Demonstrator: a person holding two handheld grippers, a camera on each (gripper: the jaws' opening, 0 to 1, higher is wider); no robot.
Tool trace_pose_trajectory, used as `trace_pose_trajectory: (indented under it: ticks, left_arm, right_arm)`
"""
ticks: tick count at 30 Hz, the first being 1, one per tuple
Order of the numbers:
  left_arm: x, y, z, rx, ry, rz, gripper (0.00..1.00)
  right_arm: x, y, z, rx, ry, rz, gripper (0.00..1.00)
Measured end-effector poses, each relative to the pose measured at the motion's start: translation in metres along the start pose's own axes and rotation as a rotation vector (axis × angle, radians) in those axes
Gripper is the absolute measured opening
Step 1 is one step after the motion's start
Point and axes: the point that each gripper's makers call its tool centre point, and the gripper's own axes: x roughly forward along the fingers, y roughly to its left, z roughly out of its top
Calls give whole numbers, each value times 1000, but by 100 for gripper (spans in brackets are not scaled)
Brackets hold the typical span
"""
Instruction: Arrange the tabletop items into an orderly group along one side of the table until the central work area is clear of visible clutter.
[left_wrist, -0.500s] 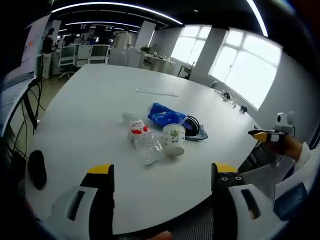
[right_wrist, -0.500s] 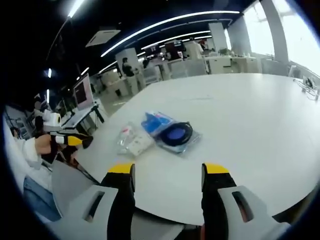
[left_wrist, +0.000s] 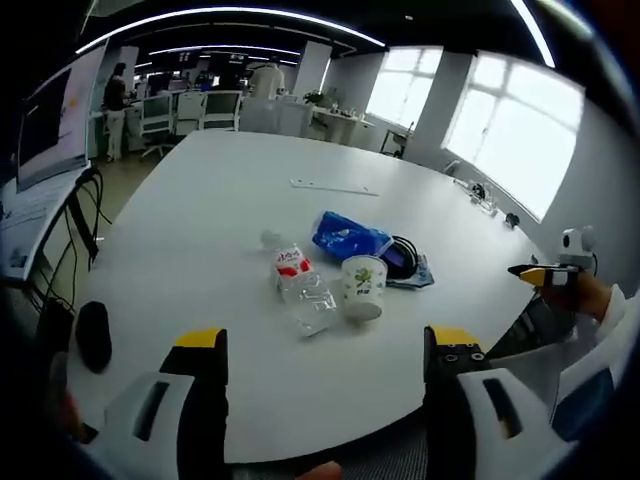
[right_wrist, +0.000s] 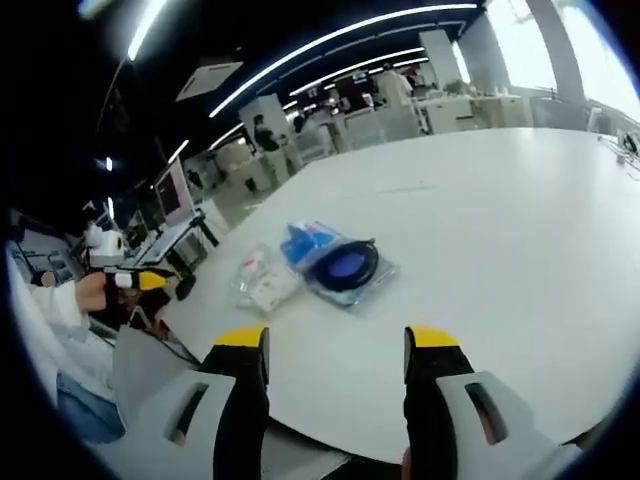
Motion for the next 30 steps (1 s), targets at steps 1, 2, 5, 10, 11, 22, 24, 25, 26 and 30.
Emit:
trace_pose_trajectory:
  ticks: [1,2,5,10,11,22,24,25,26,30]
  left_arm:
    - [1,-1,1,4,-2,1,82]
    - [3,-2,1,5,-4,2,82]
    - [6,-7,-1,-1,10,-20,82]
    - [15,-2,-2,22,50,-41,83]
    - [15,-1,0,13,51,-46,82]
    - [29,12,7,-63,48,-76,82]
    - [34,11,7,-61,51,-76,81]
    - [37,11,7,-60,51,-70,81]
    - [39,11,7,-64,53,-65,81]
    - [49,10,5,-99,75,-61,80]
  right_arm:
    - [0,0,0,-5,2,5,53]
    - [2,-2,-2,-14,10,7,53]
    - [6,-6,-10,-11,46,-10,53]
    - [5,1,-1,-7,12,-17,52]
    - [7,0,-2,-5,16,-23,52]
    - [22,3,-4,50,8,-97,52]
    - [23,6,-6,46,13,-91,52]
    - [25,7,-9,45,24,-84,51]
    - [27,8,-12,44,39,-78,51]
    - [28,12,-15,58,46,-79,51]
